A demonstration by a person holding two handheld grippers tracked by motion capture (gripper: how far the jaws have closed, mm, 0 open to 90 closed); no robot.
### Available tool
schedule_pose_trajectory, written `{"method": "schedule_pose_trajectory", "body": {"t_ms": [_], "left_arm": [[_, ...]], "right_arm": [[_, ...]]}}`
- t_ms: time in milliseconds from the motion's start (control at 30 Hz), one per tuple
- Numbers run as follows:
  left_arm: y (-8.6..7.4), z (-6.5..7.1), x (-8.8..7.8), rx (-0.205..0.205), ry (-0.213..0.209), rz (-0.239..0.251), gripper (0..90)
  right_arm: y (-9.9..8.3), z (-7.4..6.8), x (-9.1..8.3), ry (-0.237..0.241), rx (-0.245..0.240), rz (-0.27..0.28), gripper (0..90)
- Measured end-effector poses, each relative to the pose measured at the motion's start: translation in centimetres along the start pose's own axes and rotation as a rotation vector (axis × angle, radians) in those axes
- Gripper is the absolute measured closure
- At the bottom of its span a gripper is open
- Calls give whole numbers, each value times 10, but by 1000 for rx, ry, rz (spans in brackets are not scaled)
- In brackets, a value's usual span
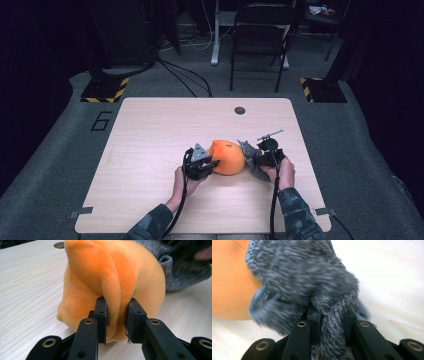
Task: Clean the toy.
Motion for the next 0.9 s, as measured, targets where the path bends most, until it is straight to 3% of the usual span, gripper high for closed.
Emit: {"method": "schedule_pose_trajectory", "body": {"t_ms": [100,133,167,200,233,333,433,500,633,700,800,900], "left_arm": [[-1,0,0,-2,-9,-4,733],[-1,0,0,-2,-9,-4,733],[-1,0,0,-4,-1,2,731],[-1,0,0,-4,-1,2,730],[-1,0,0,-3,-3,2,729],[-1,-1,-1,3,-7,1,715],[-1,0,-2,9,-3,9,663],[0,0,-4,21,4,9,608],[-1,1,-10,52,51,-7,477],[-2,1,-11,54,51,-12,438],[-9,1,-6,42,42,-36,443],[-12,7,2,57,35,-41,481]], "right_arm": [[14,-9,-31,31,-21,83,751],[14,-9,-31,31,-21,83,751],[22,-22,-48,67,-44,130,751],[22,-22,-48,67,-44,130,751],[24,-38,-53,101,-71,138,751],[16,-54,-36,96,-117,79,752],[13,-52,-18,81,-110,68,753],[13,-49,-17,101,-96,62,753],[13,-42,-14,77,-80,69,753],[13,-40,-13,81,-76,64,753],[13,-39,-13,90,-77,67,753],[13,-40,-13,83,-76,71,752]]}}
Point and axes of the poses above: each handheld gripper's, and its own axes: x roughly forward along the jaws, y roughly out of its top, z roughly to its right, the point moved 10 cm from there along x, roughly forward along the jaws, and after that the axes turned 12 degrees about x, right-handed, at the moved point
